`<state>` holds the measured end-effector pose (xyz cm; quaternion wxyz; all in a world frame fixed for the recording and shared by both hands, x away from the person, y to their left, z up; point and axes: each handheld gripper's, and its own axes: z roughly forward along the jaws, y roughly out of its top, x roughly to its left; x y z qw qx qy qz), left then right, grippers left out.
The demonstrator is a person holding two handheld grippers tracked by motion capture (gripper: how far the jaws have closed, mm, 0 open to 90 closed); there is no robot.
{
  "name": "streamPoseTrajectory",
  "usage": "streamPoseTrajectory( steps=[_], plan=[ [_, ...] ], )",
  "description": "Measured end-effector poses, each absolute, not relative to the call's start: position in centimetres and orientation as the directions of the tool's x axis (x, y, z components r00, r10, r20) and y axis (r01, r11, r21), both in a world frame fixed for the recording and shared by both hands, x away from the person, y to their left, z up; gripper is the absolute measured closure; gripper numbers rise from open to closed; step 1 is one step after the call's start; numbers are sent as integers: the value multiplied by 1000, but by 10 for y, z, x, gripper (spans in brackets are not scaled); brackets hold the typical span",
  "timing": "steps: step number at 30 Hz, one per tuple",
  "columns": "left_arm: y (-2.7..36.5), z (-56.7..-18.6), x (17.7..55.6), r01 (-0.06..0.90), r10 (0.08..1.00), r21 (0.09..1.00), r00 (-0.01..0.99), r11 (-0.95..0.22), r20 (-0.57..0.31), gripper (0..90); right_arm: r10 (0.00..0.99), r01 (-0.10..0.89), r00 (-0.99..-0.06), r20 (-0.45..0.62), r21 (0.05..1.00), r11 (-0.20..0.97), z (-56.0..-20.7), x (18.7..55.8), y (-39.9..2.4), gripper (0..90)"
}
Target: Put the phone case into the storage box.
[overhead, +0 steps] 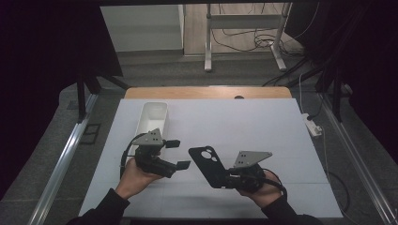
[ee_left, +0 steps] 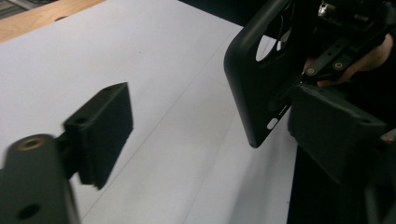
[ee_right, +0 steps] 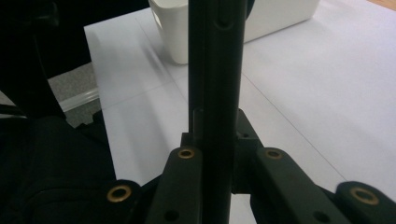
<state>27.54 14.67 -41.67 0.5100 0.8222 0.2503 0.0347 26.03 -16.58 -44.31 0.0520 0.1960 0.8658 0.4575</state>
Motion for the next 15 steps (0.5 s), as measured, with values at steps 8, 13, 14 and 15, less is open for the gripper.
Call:
streamPoseTrajectory(
  steps=[8,13,14,15],
  plan=[
    [148,-418,277,401,399,861,878,-312,-264,436,368,290,-924,104,818,497,-444,258,-162,843],
    [148,-419,279,412,370,859,882,-303,-292,580,364,285,-926,101,820,497,-444,257,-160,843],
    [148,-419,279,413,370,858,881,-304,-293,602,365,283,-926,98,820,497,-444,257,-159,843],
    [148,-419,279,417,370,856,881,-306,-297,635,365,281,-926,96,821,496,-444,257,-159,843]
  ],
)
